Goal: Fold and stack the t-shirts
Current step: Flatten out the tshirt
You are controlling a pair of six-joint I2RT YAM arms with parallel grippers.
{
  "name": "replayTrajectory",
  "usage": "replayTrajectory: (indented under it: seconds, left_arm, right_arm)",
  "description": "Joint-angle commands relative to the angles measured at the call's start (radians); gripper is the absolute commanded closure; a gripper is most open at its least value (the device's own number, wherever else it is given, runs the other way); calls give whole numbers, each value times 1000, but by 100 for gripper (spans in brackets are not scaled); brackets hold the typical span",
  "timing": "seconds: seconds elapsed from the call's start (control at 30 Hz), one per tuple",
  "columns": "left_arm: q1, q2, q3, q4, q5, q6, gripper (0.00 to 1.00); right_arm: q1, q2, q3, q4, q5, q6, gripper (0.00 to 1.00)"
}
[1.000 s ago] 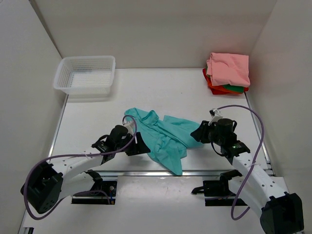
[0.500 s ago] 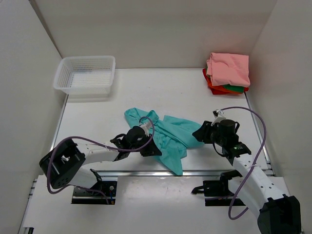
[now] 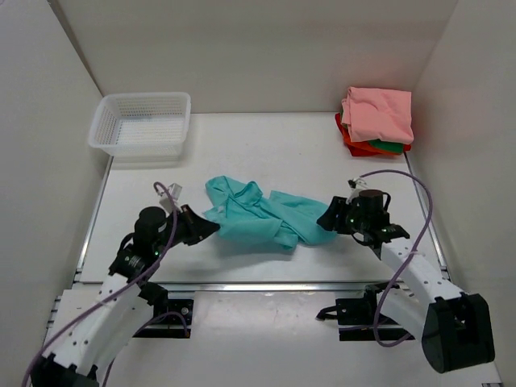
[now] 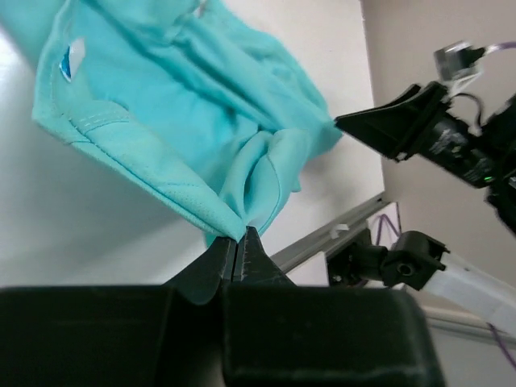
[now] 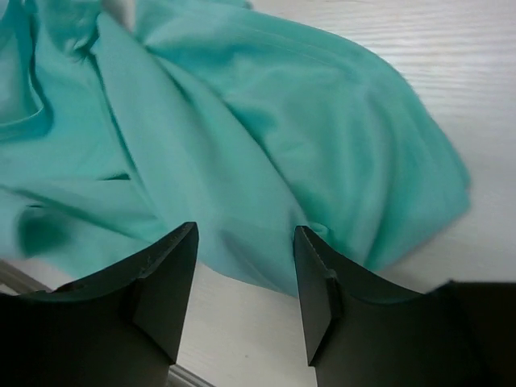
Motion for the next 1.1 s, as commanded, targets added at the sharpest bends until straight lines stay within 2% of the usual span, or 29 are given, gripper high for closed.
replayTrajectory:
  seconds: [0.0, 0.1, 0.17, 0.23, 0.27, 0.33, 0.37, 0.43, 0.47, 0.53, 0.57, 0.6, 0.63, 0.73, 0.77, 0.8, 0.87, 0.9, 0.93, 1.0, 1.07]
  left_arm:
    - [47, -137, -91, -283, 35, 24, 100]
    - [13, -284, -145, -325, -40, -63, 100]
    - [10, -344, -164, -335, -64, -108, 100]
    - [30, -375, -175, -335, -62, -119, 100]
    - [35, -374, -176, -331, -51, -117, 100]
    - [44, -349, -165, -305, -39, -99, 100]
    - [49, -342, -147, -302, -48, -88, 100]
    - [49, -317, -112, -309, -79, -64, 100]
    - [46, -317, -72, -326, -96, -54, 100]
    - [42, -294, -8, -366, -155, -1, 100]
    - [47, -280, 41, -395, -192, 21, 100]
    - [47, -276, 90, -406, -209, 38, 100]
    - [50, -262, 117, -430, -235, 68, 100]
    - [53, -230, 244, -510, -340, 145, 100]
    - [53, -219, 284, -527, -378, 168, 100]
    - [52, -213, 308, -529, -392, 179, 100]
    - [50, -199, 325, -521, -413, 199, 100]
    - [49, -193, 310, -495, -404, 200, 100]
    - [50, -190, 306, -486, -381, 185, 100]
    - [56, -188, 257, -449, -343, 161, 100]
    - [62, -199, 221, -426, -311, 147, 100]
  right_arm:
    - [101, 88, 105, 59, -15, -27, 51]
    - [146, 120, 118, 12, 47, -24, 49]
    - [146, 84, 92, -5, 70, -16, 48]
    - [149, 22, 48, -21, 87, -18, 37]
    - [149, 10, 38, -22, 93, -26, 24]
    - [170, 27, 6, 1, 61, -38, 19]
    - [180, 46, 3, 22, 58, -38, 10]
    - [230, 106, -14, 83, 58, -35, 10]
    - [244, 158, -2, 91, 58, -38, 13]
    - [246, 238, 38, 62, 36, -62, 45]
    - [217, 264, 76, 44, 23, -72, 95]
    - [215, 255, 101, -9, 19, -75, 100]
    - [203, 243, 145, -65, 41, -79, 100]
    - [171, 157, 283, -188, 131, -156, 100]
    - [119, 136, 355, -209, 128, -196, 100]
    - [85, 142, 415, -217, 108, -211, 100]
    - [-66, 195, 496, -203, 7, -279, 100]
    - [-104, 256, 529, -206, -55, -285, 88]
    - [-143, 283, 584, -203, -103, -303, 70]
    - [-168, 390, 677, -214, -35, -305, 62]
    - [-199, 429, 712, -187, 11, -285, 54]
